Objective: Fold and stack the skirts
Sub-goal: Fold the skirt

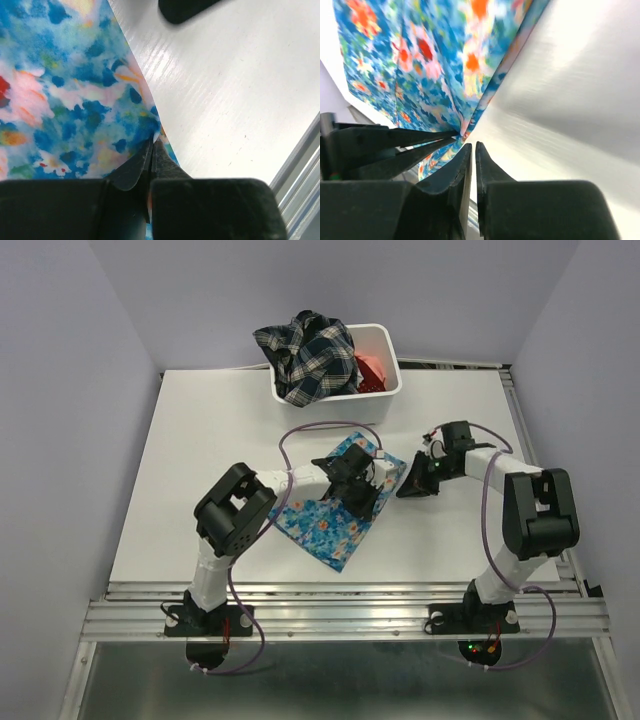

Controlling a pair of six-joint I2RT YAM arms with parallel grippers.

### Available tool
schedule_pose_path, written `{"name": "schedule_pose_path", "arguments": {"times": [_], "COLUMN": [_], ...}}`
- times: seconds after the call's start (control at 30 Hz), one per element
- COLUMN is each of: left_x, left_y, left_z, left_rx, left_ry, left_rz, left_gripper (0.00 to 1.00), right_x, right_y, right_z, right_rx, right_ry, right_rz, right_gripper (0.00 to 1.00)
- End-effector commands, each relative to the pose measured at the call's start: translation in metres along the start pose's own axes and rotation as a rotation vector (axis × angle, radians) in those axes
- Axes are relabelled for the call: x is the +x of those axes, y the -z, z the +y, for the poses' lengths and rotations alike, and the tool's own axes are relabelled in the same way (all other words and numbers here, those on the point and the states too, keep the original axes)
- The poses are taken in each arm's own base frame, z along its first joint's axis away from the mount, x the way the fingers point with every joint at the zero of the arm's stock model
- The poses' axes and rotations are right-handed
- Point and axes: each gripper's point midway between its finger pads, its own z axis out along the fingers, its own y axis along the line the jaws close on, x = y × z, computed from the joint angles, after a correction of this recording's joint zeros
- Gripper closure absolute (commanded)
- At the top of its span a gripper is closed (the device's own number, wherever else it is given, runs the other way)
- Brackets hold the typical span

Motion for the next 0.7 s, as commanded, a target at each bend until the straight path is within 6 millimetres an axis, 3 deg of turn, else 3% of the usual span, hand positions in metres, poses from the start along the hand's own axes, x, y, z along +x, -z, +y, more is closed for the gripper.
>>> {"name": "schedule_pose_path", "arguments": {"times": [0.0,0.07,0.17,0.33,0.37,0.5,0.67], "left_x": [0.011,0.012,0.014,0.012,0.012,0.013,0.010], "left_y": [0.007,0.008,0.010,0.013,0.014,0.015,0.020], "left_z": [-0.004,-0.003,-0.002,-0.001,-0.002,-0.001,0.002], "left_rx": [0.008,0.003,-0.004,-0.014,-0.016,-0.020,-0.043], "left_ry": [-0.009,-0.010,-0.012,-0.021,-0.021,-0.020,-0.054], "left_rz": [0.014,0.017,0.024,0.016,0.014,0.018,0.013], "left_gripper": [0.85,0.82,0.78,0.77,0.77,0.77,0.77], "right_x": [-0.036,-0.052,-0.100,-0.140,-0.144,-0.159,-0.148], "right_y": [0.036,0.037,0.046,0.045,0.044,0.024,0.004], "right_z": [0.019,0.023,0.030,0.023,0.020,0.001,0.000], "right_rx": [-0.011,-0.009,0.047,0.134,0.145,0.185,0.098], "right_ry": [0.152,0.183,0.307,0.434,0.441,0.488,0.519], "right_rz": [-0.122,-0.166,-0.284,-0.336,-0.337,-0.301,-0.183], "right_gripper": [0.84,0.77,0.63,0.38,0.33,0.32,0.34]}}
